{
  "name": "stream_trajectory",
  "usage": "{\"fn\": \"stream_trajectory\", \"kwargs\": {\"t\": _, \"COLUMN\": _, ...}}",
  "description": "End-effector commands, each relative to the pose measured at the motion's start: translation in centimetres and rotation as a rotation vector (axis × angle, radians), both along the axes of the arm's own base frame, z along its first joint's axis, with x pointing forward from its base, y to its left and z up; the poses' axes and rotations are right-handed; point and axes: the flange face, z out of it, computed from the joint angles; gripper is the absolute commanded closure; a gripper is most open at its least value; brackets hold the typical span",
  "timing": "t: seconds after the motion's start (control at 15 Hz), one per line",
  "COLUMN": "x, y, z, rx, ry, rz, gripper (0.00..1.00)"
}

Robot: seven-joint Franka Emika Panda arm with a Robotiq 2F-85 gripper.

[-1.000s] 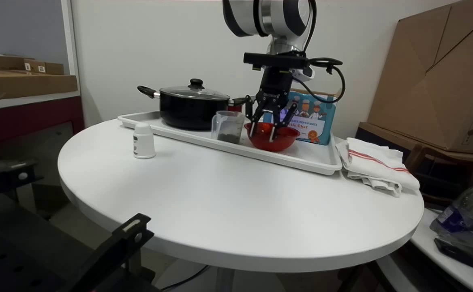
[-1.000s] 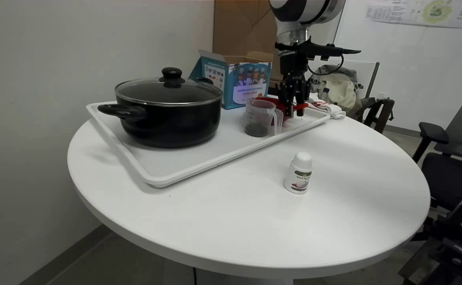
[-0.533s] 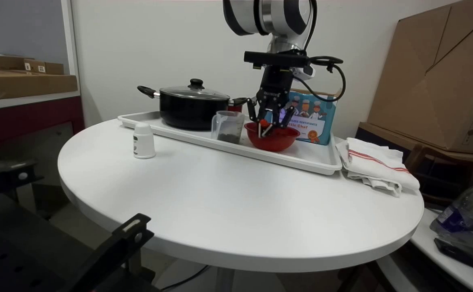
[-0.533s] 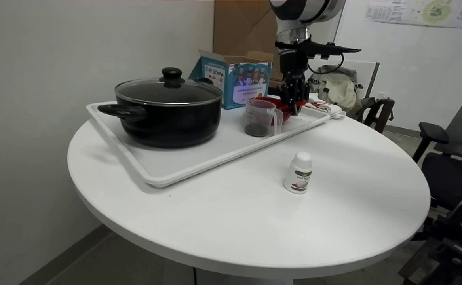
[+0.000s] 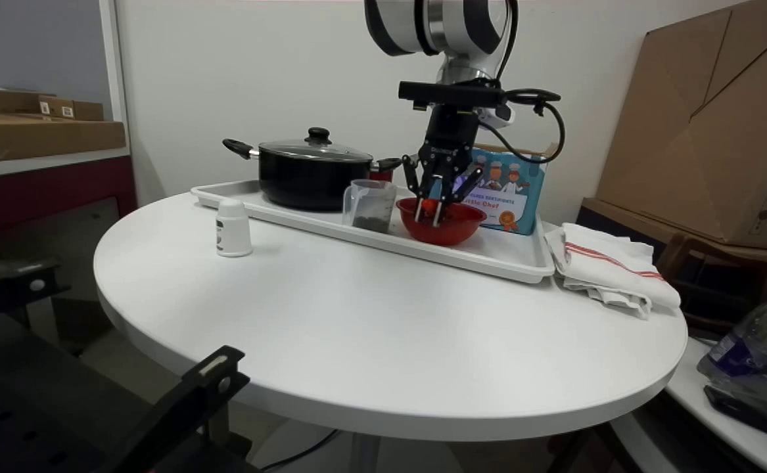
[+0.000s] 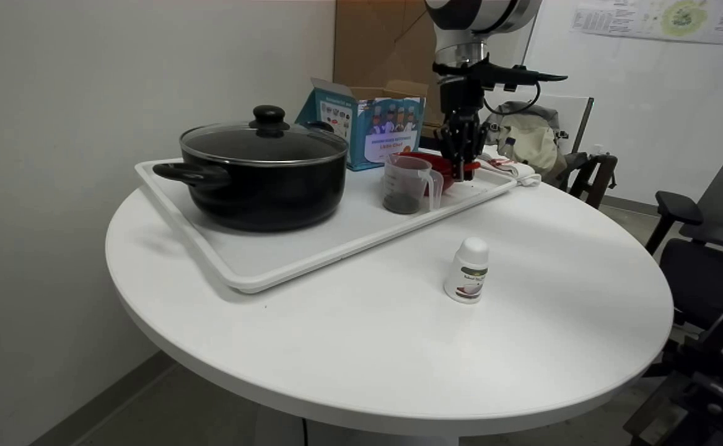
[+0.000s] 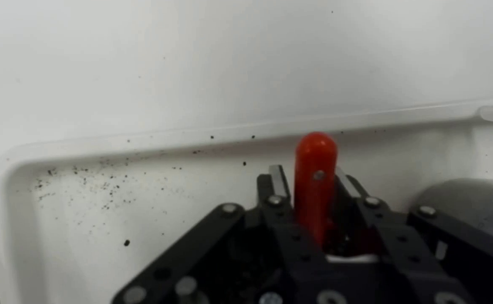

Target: Use the spoon to scoop some beans from the red bowl into the jar

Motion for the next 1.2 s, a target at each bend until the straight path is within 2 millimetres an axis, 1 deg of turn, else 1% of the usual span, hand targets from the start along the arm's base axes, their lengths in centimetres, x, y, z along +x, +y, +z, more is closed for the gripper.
{"fn": "stream_trajectory", "kwargs": {"t": 0.0, "x": -0.3, "y": 0.1, "z": 1.2, "rx": 0.013, "ry": 0.004, "rz": -0.008, "gripper": 0.38}}
{"fn": "stream_trajectory", "kwargs": {"t": 0.07, "x": -0.3, "y": 0.1, "z": 1.2, "rx": 0.013, "ry": 0.002, "rz": -0.007, "gripper": 0.32}}
{"fn": "stream_trajectory", "kwargs": {"t": 0.13, "x": -0.2, "y": 0.2, "z": 1.4, "rx": 0.011, "ry": -0.001, "rz": -0.005, "gripper": 0.24}}
{"fn": "stream_trajectory", "kwargs": {"t": 0.27, "x": -0.1, "y": 0.3, "z": 1.8, "rx": 0.008, "ry": -0.007, "rz": -0.004, "gripper": 0.12}}
{"fn": "stream_trajectory", "kwargs": {"t": 0.33, "x": -0.1, "y": 0.3, "z": 2.0, "rx": 0.007, "ry": -0.011, "rz": -0.005, "gripper": 0.39}}
{"fn": "stream_trajectory", "kwargs": {"t": 0.4, "x": 0.0, "y": 0.4, "z": 2.3, "rx": 0.005, "ry": -0.015, "rz": -0.002, "gripper": 0.49}}
{"fn": "stream_trajectory", "kwargs": {"t": 0.47, "x": 0.0, "y": 0.4, "z": 2.4, "rx": 0.005, "ry": -0.017, "rz": -0.002, "gripper": 0.50}}
{"fn": "stream_trajectory", "kwargs": {"t": 0.53, "x": 0.0, "y": 0.4, "z": 2.5, "rx": 0.005, "ry": -0.018, "rz": -0.001, "gripper": 0.56}}
{"fn": "stream_trajectory", "kwargs": {"t": 0.8, "x": 0.1, "y": 0.6, "z": 2.4, "rx": 0.007, "ry": -0.016, "rz": 0.001, "gripper": 0.86}}
{"fn": "stream_trajectory", "kwargs": {"t": 0.87, "x": 0.1, "y": 0.6, "z": 2.4, "rx": 0.007, "ry": -0.016, "rz": 0.002, "gripper": 0.92}}
{"fn": "stream_trajectory", "kwargs": {"t": 0.93, "x": 0.1, "y": 0.6, "z": 2.4, "rx": 0.009, "ry": -0.016, "rz": 0.002, "gripper": 0.94}}
{"fn": "stream_trajectory", "kwargs": {"t": 1.0, "x": 0.1, "y": 0.6, "z": 2.4, "rx": 0.010, "ry": -0.016, "rz": 0.003, "gripper": 0.94}}
{"fn": "stream_trajectory", "kwargs": {"t": 1.07, "x": 0.1, "y": 0.6, "z": 2.4, "rx": 0.010, "ry": -0.016, "rz": 0.003, "gripper": 0.90}}
{"fn": "stream_trajectory", "kwargs": {"t": 1.13, "x": 0.0, "y": 0.6, "z": 2.5, "rx": 0.013, "ry": -0.016, "rz": 0.002, "gripper": 0.90}}
